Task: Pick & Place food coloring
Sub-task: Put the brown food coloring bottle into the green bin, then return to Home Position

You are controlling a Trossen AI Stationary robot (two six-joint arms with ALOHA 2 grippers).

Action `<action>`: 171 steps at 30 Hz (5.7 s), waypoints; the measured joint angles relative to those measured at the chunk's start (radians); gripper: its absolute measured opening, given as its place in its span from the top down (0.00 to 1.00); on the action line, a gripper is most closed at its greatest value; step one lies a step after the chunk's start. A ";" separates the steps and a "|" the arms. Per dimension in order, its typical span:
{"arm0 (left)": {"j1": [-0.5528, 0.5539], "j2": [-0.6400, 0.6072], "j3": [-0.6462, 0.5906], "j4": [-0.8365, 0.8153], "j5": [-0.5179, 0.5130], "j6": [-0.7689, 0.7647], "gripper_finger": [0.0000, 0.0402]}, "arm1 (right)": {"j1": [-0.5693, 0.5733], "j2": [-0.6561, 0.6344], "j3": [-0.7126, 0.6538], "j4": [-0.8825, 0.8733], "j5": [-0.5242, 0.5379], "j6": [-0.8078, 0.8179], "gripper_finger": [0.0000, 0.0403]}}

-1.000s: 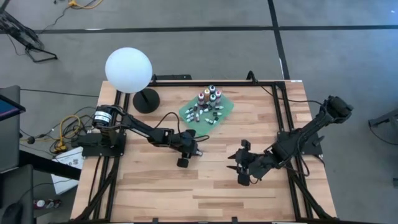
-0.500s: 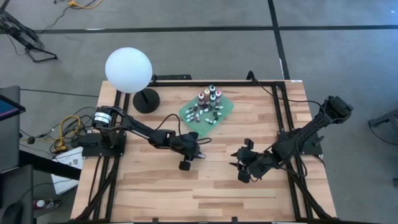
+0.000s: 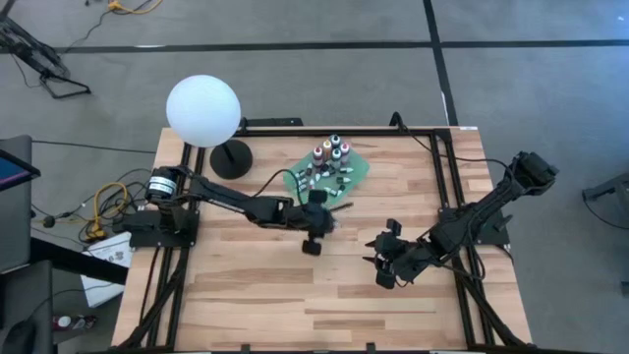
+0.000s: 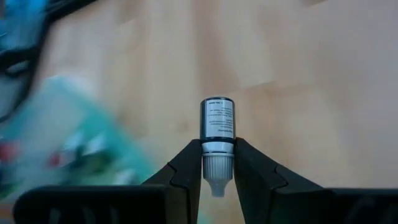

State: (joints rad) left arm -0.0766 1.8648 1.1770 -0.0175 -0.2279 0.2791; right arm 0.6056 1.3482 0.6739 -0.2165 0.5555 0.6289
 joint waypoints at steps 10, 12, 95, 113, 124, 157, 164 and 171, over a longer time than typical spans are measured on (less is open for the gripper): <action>0.146 -0.001 0.050 -0.184 -0.242 -0.026 0.83 | 0.000 0.000 0.000 0.000 0.009 0.000 0.58; 0.183 -0.001 0.049 -0.222 -0.257 -0.043 0.83 | 0.000 0.000 0.000 0.000 0.021 0.000 0.58; -0.083 -1.675 -1.036 0.256 -0.005 -0.109 0.61 | -0.525 -1.033 -0.666 0.677 -0.357 -0.700 0.58; -0.083 -1.862 -1.138 0.228 0.034 -0.081 0.61 | -0.628 -1.235 -0.666 0.567 -0.610 -0.787 0.58; -0.084 -1.864 -1.110 0.155 0.041 -0.044 0.61 | -0.598 -1.347 -0.664 0.406 -0.610 -0.797 0.58; 0.080 -1.852 -1.169 0.158 0.285 -0.024 0.61 | -0.562 -1.347 -0.660 0.321 -0.607 -0.756 0.59; 0.080 -1.852 -1.170 0.061 0.278 -0.057 0.61 | -0.563 -1.347 -0.660 0.234 -0.601 -0.722 0.59; 0.080 -1.852 -1.170 0.059 0.260 -0.057 0.61 | -0.562 -1.347 -0.659 0.212 -0.582 -0.708 0.59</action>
State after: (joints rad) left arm 0.0036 0.0124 0.0071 0.0410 0.0318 0.2222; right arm 0.0432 0.0013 0.0151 -0.0043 -0.0265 -0.0792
